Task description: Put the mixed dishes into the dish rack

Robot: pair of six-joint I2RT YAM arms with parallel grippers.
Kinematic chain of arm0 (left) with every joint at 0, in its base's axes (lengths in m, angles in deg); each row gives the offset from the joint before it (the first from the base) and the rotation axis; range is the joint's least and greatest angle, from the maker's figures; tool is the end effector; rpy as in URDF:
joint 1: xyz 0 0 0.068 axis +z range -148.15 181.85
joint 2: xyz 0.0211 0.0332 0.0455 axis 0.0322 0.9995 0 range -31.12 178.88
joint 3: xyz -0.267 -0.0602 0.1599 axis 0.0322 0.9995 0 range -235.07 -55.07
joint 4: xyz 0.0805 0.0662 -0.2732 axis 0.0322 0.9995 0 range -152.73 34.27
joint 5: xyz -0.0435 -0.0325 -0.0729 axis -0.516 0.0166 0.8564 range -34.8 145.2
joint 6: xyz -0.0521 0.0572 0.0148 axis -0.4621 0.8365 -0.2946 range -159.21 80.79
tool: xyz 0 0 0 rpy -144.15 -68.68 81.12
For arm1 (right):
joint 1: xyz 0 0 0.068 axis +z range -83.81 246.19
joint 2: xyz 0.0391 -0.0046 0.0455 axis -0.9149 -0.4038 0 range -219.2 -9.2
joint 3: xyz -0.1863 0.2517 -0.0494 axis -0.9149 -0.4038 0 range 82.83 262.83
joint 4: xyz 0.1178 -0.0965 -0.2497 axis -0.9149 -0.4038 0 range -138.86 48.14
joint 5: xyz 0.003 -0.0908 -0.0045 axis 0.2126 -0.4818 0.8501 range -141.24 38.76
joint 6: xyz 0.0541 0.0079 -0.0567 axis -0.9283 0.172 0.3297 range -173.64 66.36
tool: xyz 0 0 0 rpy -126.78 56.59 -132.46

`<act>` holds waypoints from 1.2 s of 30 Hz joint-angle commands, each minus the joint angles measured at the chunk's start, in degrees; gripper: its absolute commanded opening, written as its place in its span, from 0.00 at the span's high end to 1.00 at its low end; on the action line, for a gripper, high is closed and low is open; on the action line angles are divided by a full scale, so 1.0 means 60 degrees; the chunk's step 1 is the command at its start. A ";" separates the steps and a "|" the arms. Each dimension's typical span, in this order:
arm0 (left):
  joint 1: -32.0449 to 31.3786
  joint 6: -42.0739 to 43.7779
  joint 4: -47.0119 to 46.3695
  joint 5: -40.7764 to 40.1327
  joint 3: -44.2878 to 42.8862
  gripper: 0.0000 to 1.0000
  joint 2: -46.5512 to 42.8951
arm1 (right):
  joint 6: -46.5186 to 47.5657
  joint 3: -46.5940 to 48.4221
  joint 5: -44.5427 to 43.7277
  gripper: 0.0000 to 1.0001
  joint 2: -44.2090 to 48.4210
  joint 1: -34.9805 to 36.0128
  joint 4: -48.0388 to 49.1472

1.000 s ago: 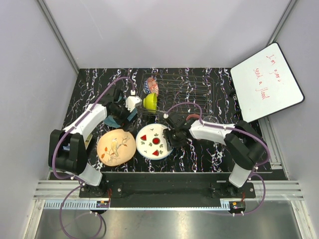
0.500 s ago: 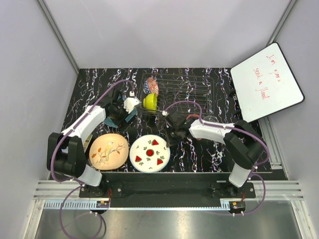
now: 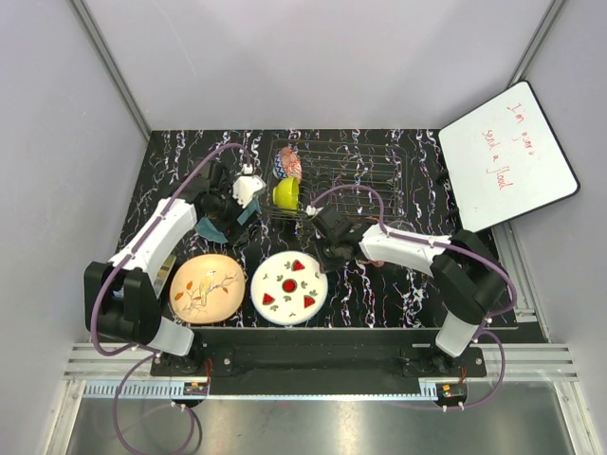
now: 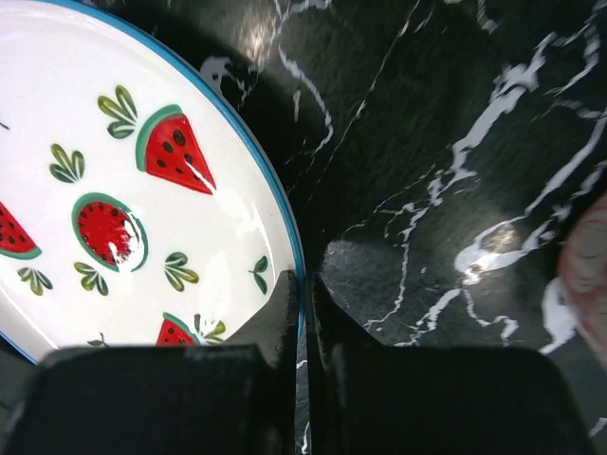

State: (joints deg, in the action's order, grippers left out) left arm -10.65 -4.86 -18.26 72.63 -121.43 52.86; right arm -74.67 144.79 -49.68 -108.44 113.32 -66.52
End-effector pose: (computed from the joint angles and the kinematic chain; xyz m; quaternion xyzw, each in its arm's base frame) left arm 0.3230 -0.0923 0.2720 0.4149 0.8657 -0.0992 0.2620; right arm 0.2665 0.2899 0.1735 -0.2222 0.9443 0.1468 0.1933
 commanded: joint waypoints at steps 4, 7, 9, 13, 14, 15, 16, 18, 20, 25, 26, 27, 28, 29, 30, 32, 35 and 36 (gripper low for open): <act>0.0119 -0.0480 0.0030 0.0434 -0.0613 0.02 -0.0360 | 0.1424 0.1304 -0.2119 1.00 0.1056 0.0025 -0.0122; 0.0294 -0.0685 0.0030 0.0537 -0.0759 0.02 -0.0257 | 0.1936 0.1889 -0.2705 1.00 0.1159 0.0025 -0.0254; 0.0397 -0.0744 0.0030 0.0581 -0.0906 0.02 -0.0156 | 0.2216 0.2242 -0.2970 1.00 0.1203 0.0054 -0.0298; 0.0544 -0.0773 0.0030 0.0596 -0.1038 0.02 -0.0067 | 0.2992 0.2477 -0.3584 1.00 0.1116 0.0157 -0.0298; 0.0558 -0.0788 0.0030 0.0610 -0.1053 0.02 -0.0052 | 0.3066 0.2506 -0.3629 1.00 0.1086 0.0186 -0.0313; 0.0558 -0.0817 0.0016 0.0639 -0.1053 0.02 -0.0052 | 0.3183 0.2506 -0.3702 1.00 0.1101 0.0230 -0.0327; 0.0558 -0.0803 0.0030 0.0640 -0.1053 0.02 -0.0023 | 0.3256 0.2506 -0.3891 1.00 0.1115 0.0274 -0.0299; 0.0602 -0.0817 0.0015 0.0640 -0.1038 0.02 0.0006 | 0.3461 0.2536 -0.4126 1.00 0.1218 0.0420 -0.0298; 0.0661 -0.0774 0.0001 0.0625 -0.1053 0.02 0.0065 | 0.3854 0.2550 -0.4377 1.00 0.1335 0.0566 -0.0298; 0.0720 -0.0861 0.0001 0.0902 -0.1185 0.03 0.0182 | 0.4209 0.2564 -0.4844 1.00 0.1321 0.1108 -0.0372; 0.0720 -0.0934 0.0001 0.1063 -0.1185 0.03 0.0226 | 0.4325 0.2638 -0.4961 1.00 0.1306 0.1196 -0.0371; 0.0720 -0.0964 0.0015 0.1123 -0.1199 0.03 0.0255 | 0.4385 0.2783 -0.5209 1.00 0.1291 0.1342 -0.0357; 0.0720 -0.1051 0.0001 0.1138 -0.1257 0.03 0.0342 | 0.4472 0.2843 -0.5313 1.00 0.1277 0.1416 -0.0328; 0.0720 -0.1081 0.0015 0.1138 -0.1287 0.03 0.0387 | 0.4647 0.2901 -0.5416 1.00 0.1291 0.1431 -0.0255; 0.0705 -0.1096 0.0001 0.1123 -0.1331 0.03 0.0416 | 0.4721 0.3061 -0.5591 1.00 0.1320 0.1431 -0.0240; 0.0734 -0.1110 -0.0014 0.1109 -0.1346 0.03 0.0460 | 0.4985 0.3223 -0.5724 1.00 0.1379 0.1446 -0.0225; 0.0749 -0.1081 -0.0028 0.1050 -0.1331 0.03 0.0446 | 0.5307 0.3516 -0.5943 1.00 0.1540 0.1490 -0.0225; 0.0749 -0.1052 -0.0029 0.1021 -0.1302 0.03 0.0446 | 0.5409 0.3677 -0.6031 1.00 0.1642 0.1504 -0.0196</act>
State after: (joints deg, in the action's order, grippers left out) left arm -6.43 -10.78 -17.35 77.50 -127.05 55.53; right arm -46.43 161.31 -79.49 -103.72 122.09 -70.90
